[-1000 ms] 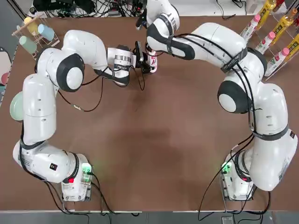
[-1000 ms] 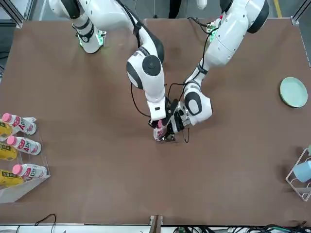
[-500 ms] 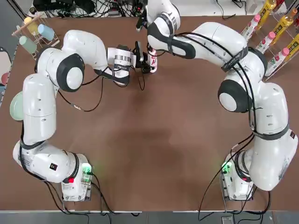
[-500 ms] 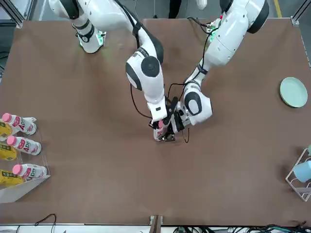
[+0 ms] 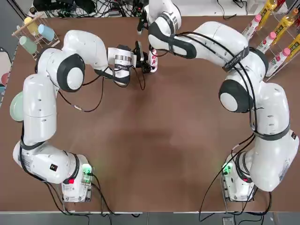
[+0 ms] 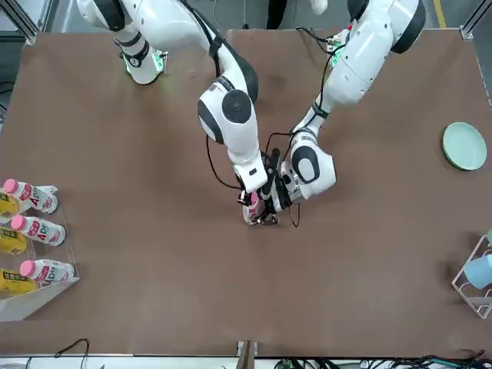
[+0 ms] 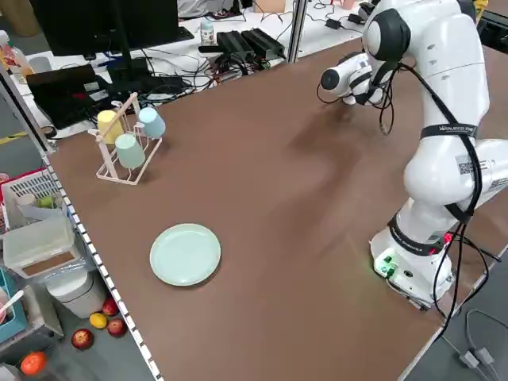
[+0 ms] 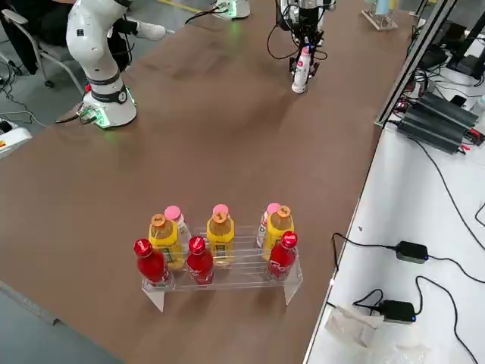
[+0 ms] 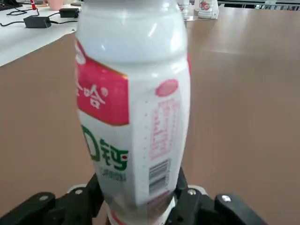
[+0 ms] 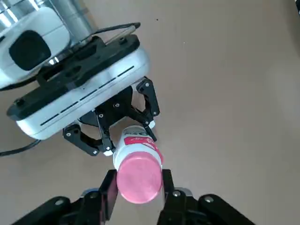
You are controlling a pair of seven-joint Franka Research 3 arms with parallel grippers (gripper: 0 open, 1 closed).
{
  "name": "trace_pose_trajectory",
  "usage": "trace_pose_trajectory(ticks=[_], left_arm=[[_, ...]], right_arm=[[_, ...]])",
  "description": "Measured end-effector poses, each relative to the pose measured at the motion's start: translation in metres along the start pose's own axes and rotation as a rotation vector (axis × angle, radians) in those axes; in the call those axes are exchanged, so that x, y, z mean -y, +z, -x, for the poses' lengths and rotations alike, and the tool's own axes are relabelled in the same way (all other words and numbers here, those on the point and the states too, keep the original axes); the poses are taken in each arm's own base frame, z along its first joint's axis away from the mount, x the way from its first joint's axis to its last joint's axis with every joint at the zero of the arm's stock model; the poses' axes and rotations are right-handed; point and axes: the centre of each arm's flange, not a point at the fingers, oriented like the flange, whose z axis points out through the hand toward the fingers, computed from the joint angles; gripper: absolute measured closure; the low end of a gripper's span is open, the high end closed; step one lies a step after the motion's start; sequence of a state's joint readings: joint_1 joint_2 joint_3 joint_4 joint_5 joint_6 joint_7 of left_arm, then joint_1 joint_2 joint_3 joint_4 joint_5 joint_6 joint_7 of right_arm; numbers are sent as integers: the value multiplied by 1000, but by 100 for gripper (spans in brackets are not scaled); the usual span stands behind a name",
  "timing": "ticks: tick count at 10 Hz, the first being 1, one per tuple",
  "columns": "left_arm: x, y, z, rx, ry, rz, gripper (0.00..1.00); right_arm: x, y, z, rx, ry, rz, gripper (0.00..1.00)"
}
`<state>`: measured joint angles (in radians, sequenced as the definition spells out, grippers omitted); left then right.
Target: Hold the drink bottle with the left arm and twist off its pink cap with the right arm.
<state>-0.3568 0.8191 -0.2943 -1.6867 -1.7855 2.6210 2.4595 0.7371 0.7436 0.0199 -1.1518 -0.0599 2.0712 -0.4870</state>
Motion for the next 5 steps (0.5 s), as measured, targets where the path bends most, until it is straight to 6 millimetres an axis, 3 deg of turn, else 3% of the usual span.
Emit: trace_pose_trajectory(ticks=[5], left_arm=[[4, 1, -1, -3, 1, -7, 40]], right_arm=[[-4, 0, 1, -6, -100, 6, 57]])
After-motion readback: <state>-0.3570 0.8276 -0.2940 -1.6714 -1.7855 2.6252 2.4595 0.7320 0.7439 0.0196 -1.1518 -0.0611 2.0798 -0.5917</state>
